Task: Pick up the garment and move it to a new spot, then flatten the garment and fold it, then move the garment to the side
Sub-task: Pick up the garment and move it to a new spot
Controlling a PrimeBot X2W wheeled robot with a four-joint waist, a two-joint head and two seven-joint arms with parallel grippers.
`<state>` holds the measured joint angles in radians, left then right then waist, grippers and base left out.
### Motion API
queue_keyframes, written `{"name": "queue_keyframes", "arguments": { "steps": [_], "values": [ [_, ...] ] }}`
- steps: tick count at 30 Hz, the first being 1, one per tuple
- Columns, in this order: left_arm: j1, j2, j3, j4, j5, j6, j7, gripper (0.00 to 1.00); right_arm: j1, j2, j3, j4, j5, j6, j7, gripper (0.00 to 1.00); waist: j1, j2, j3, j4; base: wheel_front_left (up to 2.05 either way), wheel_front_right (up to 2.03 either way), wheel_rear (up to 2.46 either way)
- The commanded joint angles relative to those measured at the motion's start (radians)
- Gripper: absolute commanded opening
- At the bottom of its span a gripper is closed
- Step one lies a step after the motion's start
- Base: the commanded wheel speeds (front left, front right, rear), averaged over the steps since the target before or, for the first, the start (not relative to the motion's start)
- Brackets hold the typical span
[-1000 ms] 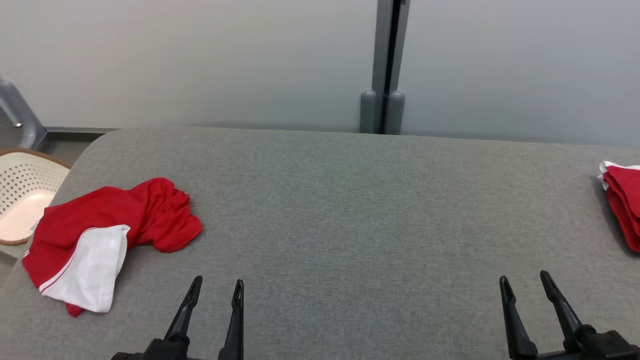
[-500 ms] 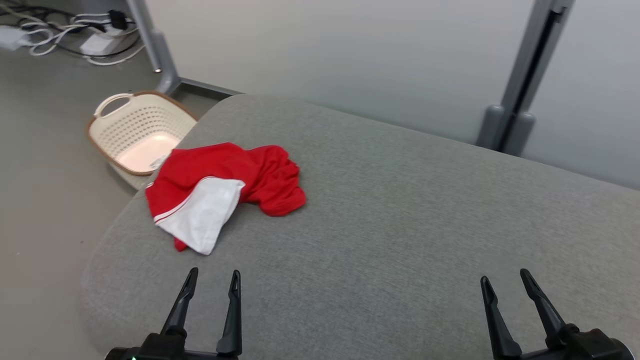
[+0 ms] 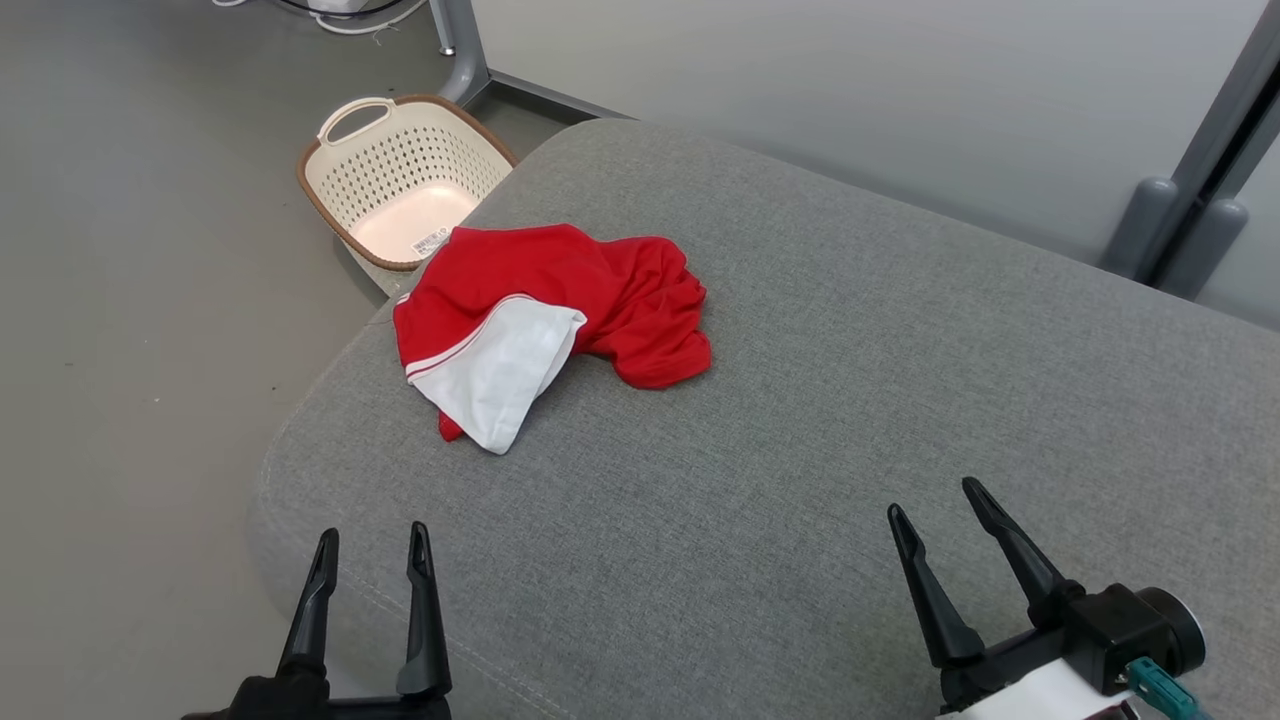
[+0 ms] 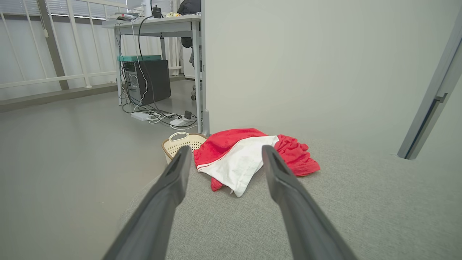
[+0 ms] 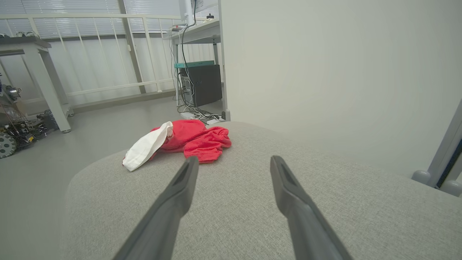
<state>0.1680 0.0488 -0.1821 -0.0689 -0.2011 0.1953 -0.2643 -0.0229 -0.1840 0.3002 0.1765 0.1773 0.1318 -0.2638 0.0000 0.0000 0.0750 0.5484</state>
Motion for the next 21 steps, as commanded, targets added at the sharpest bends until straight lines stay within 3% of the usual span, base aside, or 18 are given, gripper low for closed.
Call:
{"name": "queue_keyframes", "arguments": {
  "steps": [1,5,9,14,21],
  "values": [
    [0.003,0.003,-0.002,-0.005,-0.005,0.007,0.0,1.0,-0.007,-0.008,0.0,0.002,0.007,-0.002,-0.001,1.0,0.0,0.0,0.003,0.001,-0.09,-0.09,-0.09],
    [-0.03,0.003,-0.005,-0.001,-0.02,0.008,0.0,1.0,-0.012,-0.024,0.0,-0.001,0.012,-0.002,-0.001,1.0,0.0,0.0,0.022,0.0,-0.02,-0.02,-0.02],
    [-0.123,0.003,0.008,0.069,-0.046,-0.046,0.0,1.0,-0.004,-0.05,-0.021,-0.01,0.003,-0.002,-0.001,1.0,0.0,0.0,0.066,-0.002,0.0,0.0,0.0],
    [-0.375,0.012,0.033,0.33,-0.092,-0.151,0.015,1.0,0.014,-0.106,-0.064,-0.034,-0.017,-0.002,-0.001,1.0,0.0,0.0,0.146,-0.004,0.0,0.0,0.0],
    [-0.794,0.067,0.041,0.684,-0.145,-0.243,0.208,1.0,0.017,-0.212,-0.142,-0.101,-0.039,-0.002,-0.001,1.0,0.0,0.0,0.272,-0.023,0.0,0.0,0.0]
  ]
}}
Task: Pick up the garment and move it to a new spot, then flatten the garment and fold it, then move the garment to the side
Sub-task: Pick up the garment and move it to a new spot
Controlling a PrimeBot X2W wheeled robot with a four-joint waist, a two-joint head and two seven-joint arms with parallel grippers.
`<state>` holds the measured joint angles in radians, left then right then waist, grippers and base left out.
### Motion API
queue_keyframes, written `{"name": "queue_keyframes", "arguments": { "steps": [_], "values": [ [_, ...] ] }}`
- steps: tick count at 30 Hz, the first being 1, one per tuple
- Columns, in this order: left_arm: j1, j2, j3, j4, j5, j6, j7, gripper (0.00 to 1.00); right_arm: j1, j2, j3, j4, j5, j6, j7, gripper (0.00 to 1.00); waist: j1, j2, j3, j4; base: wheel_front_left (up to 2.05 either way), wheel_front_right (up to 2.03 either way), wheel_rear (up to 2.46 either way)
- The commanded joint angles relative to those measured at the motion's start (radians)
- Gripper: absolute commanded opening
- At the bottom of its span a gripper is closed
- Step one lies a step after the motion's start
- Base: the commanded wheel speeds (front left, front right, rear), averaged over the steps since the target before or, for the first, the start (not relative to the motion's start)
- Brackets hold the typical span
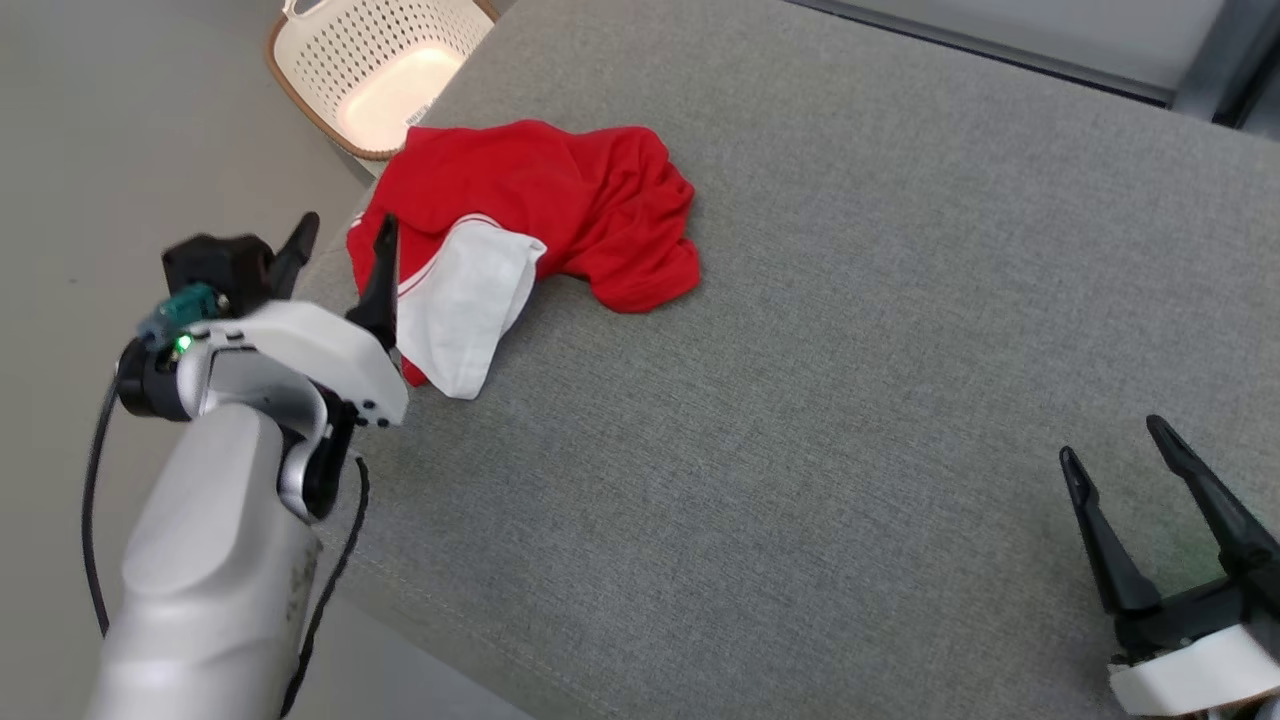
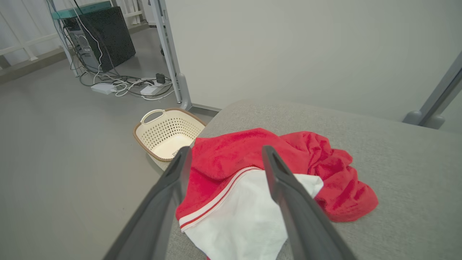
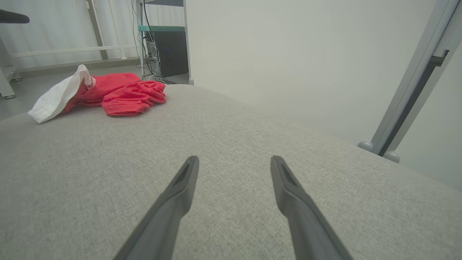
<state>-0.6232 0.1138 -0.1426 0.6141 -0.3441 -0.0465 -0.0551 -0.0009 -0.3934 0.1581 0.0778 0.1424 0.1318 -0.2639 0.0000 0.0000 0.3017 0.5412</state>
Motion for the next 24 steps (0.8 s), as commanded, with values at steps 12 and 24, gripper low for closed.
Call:
{"name": "queue_keyframes", "arguments": {
  "steps": [12,24],
  "values": [
    [-0.332,0.036,0.017,0.375,-0.122,-0.074,0.153,1.0,-0.082,-0.101,-0.074,-0.097,0.003,-0.002,-0.001,1.0,0.0,0.0,0.236,-0.125,0.0,0.0,0.0],
    [-0.339,0.033,-0.055,0.57,-0.08,-0.081,0.082,0.33,-0.082,-0.094,-0.1,-0.091,-0.008,-0.002,0.006,1.0,0.0,0.0,0.289,-0.162,0.0,0.0,0.0]
  ]
}}
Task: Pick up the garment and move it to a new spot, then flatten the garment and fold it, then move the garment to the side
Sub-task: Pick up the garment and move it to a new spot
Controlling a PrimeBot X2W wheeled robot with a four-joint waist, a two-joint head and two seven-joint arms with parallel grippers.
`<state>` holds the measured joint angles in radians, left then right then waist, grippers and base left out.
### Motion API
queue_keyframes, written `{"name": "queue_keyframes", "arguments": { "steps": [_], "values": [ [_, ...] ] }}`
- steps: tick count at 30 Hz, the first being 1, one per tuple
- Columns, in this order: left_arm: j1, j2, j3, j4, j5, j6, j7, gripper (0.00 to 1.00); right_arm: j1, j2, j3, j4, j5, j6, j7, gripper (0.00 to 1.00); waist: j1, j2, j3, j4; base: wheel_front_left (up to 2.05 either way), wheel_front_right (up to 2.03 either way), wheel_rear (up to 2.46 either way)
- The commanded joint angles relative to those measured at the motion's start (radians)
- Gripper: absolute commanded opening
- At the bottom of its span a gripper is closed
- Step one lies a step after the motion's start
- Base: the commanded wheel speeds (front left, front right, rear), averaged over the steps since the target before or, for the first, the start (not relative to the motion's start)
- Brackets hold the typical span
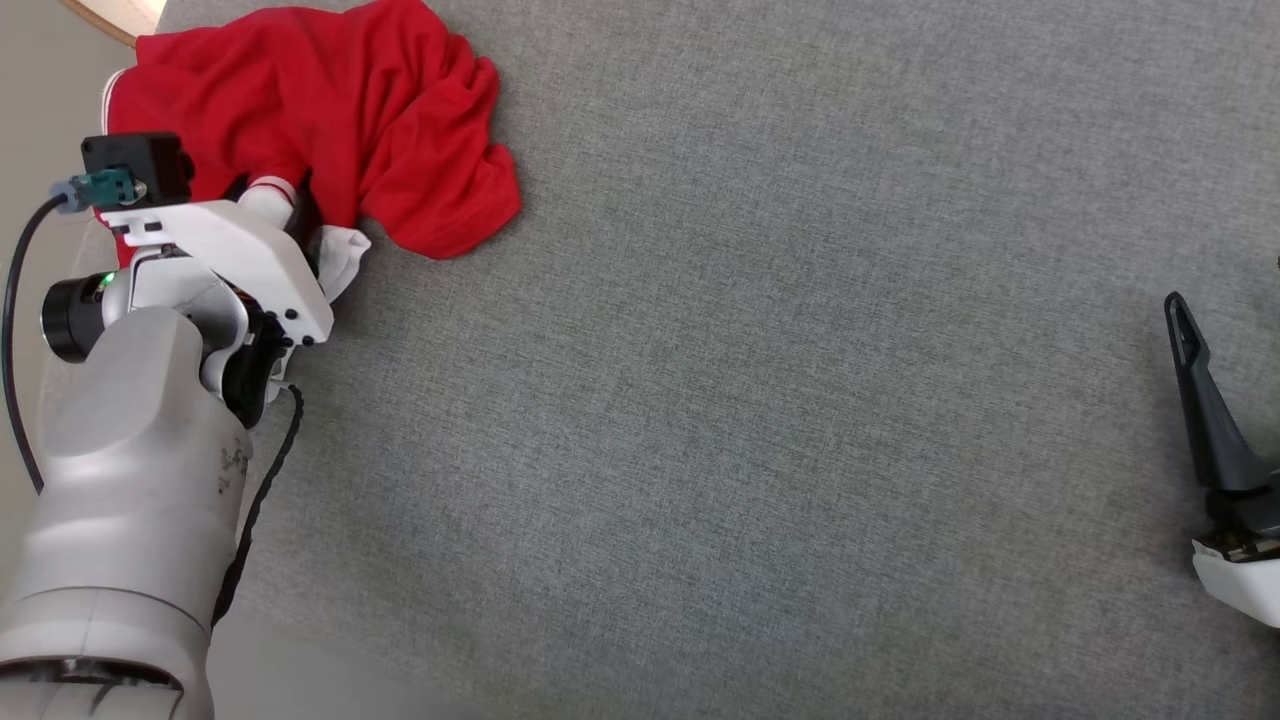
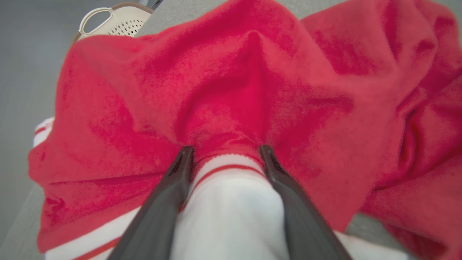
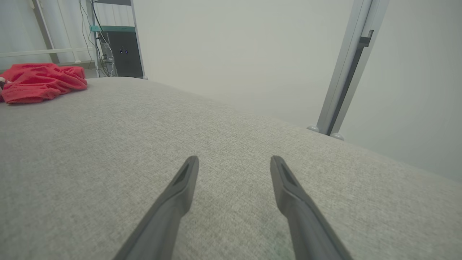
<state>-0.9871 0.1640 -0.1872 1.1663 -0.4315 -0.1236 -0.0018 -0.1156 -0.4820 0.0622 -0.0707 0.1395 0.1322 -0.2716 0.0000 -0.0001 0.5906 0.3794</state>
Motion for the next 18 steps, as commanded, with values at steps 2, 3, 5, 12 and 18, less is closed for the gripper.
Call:
{"name": "queue_keyframes", "arguments": {
  "steps": [2,3,5,12,18],
  "values": [
    [0.028,-0.01,-0.013,0.023,0.003,-0.006,-0.018,0.0,0.027,0.003,0.0,0.059,-0.004,-0.003,0.013,1.0,0.0,0.0001,-0.01,-0.005,0.0,0.0,0.0],
    [0.029,0.004,-0.017,0.018,0.009,-0.005,-0.058,0.0,0.025,0.008,0.002,0.058,-0.004,-0.003,0.013,1.0,0.0,0.0001,-0.018,-0.007,0.0,0.0,0.0],
    [0.024,0.029,-0.036,0.003,0.03,-0.005,-0.144,0.0,0.017,0.023,0.008,0.056,-0.005,-0.003,0.013,1.0,0.0,0.0001,-0.042,-0.014,0.0,0.0,0.0],
    [0.052,0.098,-0.065,-0.122,0.106,0.036,-0.264,0.0,-0.017,0.106,-0.011,0.069,0.002,-0.003,0.007,1.0,0.0,0.0001,-0.187,-0.066,0.0,0.0,0.0],
    [0.151,0.135,-0.036,-0.386,0.139,0.049,-0.264,0.0,0.014,0.187,-0.034,0.098,0.005,-0.003,0.007,1.0,0.0,0.0001,-0.344,-0.126,0.0,0.0,0.0]
  ]
}}
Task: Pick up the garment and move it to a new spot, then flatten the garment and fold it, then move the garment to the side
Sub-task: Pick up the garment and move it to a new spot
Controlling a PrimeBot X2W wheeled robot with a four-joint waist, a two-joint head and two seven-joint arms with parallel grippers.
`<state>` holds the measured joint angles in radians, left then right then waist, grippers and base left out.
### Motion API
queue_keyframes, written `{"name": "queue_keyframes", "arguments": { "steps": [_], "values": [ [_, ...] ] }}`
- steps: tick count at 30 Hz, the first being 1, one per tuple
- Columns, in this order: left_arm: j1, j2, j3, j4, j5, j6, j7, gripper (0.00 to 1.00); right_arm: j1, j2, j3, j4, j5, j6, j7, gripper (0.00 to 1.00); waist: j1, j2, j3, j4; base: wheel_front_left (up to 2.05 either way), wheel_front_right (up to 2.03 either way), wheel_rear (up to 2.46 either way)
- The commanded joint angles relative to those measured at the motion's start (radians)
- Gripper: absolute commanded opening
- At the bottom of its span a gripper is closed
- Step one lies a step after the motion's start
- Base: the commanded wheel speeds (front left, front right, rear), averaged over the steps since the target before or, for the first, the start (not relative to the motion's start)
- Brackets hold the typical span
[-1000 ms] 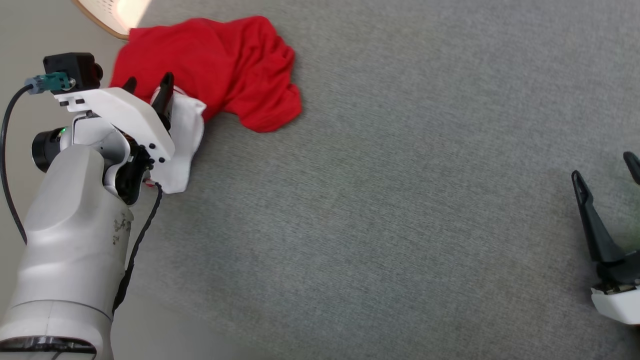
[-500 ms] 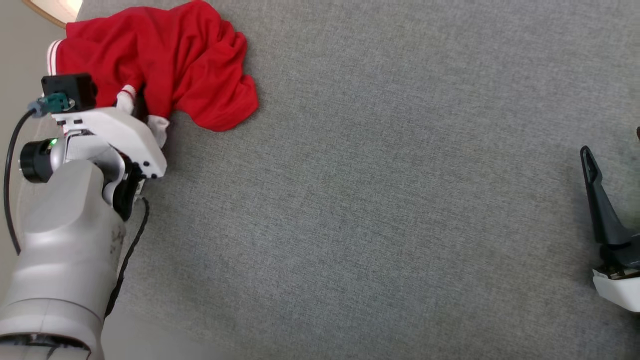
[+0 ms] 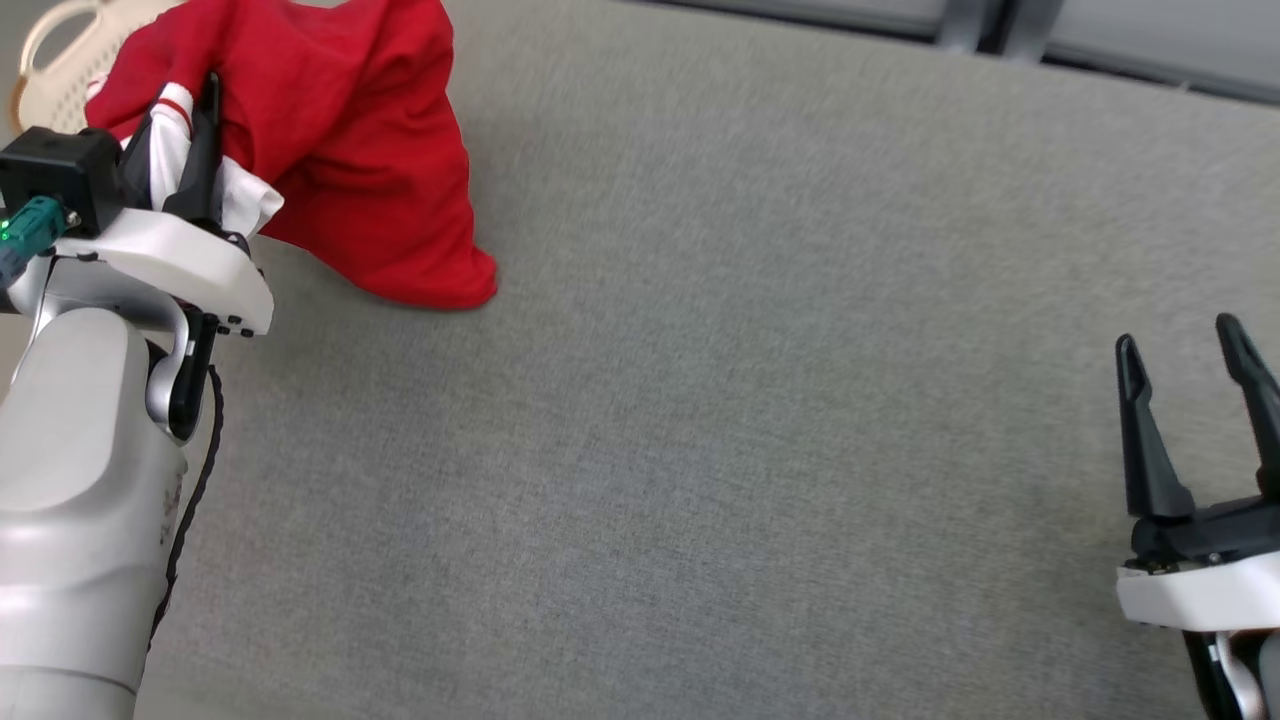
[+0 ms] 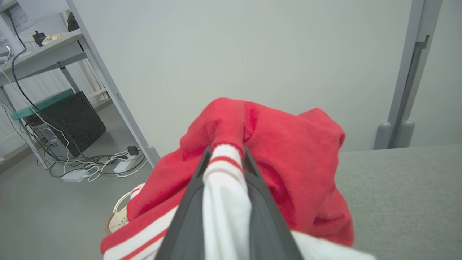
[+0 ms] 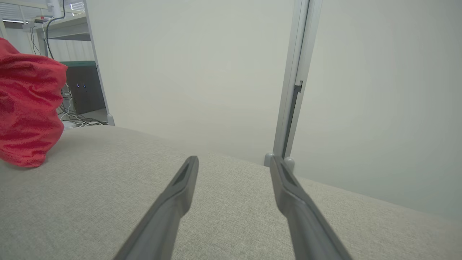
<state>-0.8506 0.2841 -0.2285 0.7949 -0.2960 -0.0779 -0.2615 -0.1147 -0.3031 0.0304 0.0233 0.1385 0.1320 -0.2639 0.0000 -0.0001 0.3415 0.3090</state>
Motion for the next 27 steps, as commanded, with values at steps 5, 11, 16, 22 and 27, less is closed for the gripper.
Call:
{"name": "queue_keyframes", "arguments": {
  "steps": [5,11,16,22,27],
  "values": [
    [0.07,0.025,-0.01,-0.166,0.018,0.001,0.002,0.0,0.035,0.065,-0.007,0.018,0.002,-0.002,0.0,1.0,0.0,0.0001,-0.198,-0.13,0.0,0.0,0.0],
    [0.116,0.027,-0.014,-0.38,-0.01,0.017,0.106,0.0,0.037,0.109,-0.007,0.023,0.001,-0.002,0.0,1.0,0.0,0.0001,-0.259,-0.256,0.0,0.0,0.0],
    [0.163,-0.001,-0.04,-0.562,-0.032,0.029,0.193,0.0,0.03,0.127,-0.001,0.019,-0.002,-0.002,0.0,1.0,0.0,0.0001,-0.258,-0.372,0.0,0.0,0.0],
    [0.21,-0.038,-0.078,-0.639,-0.038,0.044,0.226,0.0,0.01,0.147,0.019,0.016,0.003,-0.002,0.0,1.0,0.0,0.0001,-0.219,-0.478,0.0,0.0,0.0],
    [0.254,-0.094,-0.151,-0.617,-0.016,0.052,0.215,0.0,-0.018,0.166,0.022,0.006,0.009,-0.002,0.0,1.0,0.0,0.0001,-0.143,-0.542,0.0,0.0,0.0]
  ]
}}
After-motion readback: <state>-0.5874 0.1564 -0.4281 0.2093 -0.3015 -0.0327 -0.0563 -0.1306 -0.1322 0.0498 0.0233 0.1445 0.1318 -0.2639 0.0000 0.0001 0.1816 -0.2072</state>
